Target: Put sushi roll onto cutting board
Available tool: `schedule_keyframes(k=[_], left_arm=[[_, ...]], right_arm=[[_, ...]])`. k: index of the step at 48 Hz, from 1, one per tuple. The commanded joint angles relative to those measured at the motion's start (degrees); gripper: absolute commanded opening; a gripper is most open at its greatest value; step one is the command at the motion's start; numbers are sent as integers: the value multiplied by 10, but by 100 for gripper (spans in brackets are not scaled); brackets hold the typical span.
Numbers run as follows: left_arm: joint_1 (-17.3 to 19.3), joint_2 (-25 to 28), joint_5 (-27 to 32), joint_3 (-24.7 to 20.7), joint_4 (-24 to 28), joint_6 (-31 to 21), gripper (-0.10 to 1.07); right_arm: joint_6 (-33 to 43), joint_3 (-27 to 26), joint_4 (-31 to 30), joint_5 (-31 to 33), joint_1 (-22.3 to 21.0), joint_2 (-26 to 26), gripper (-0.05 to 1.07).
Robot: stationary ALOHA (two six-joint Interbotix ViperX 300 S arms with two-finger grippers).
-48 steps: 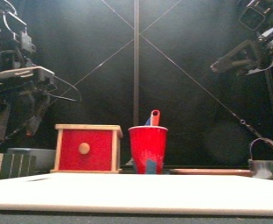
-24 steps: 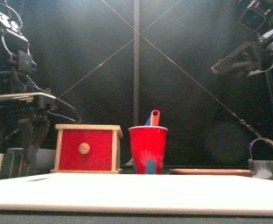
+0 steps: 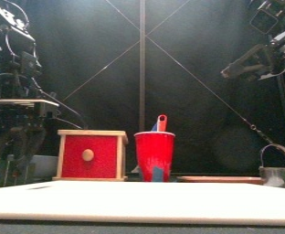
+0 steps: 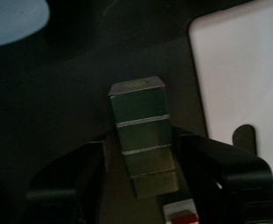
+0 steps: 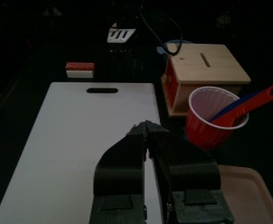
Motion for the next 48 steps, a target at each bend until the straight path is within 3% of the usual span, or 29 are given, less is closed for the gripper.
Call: schedule_keyframes(k=[1,15,25,36,48], left_arm=[[-2,-3,4,-12,1,-1,80],[-7,-60,12,-21,0,0,72],[-11,-100,25,-62,20,0,72],[-11,-40,19,-147,45,3,72],[-11,79,-2,-264,47,1,72]], right_arm=[[2,-6,2,-3,1,2,3],[2,-7,3,-3,2,2,4],[2,-8,3,-2,3,2,4],[2,-15,-1,-2,2,2,4],[2,-15,-1,-3,3,1,4]])
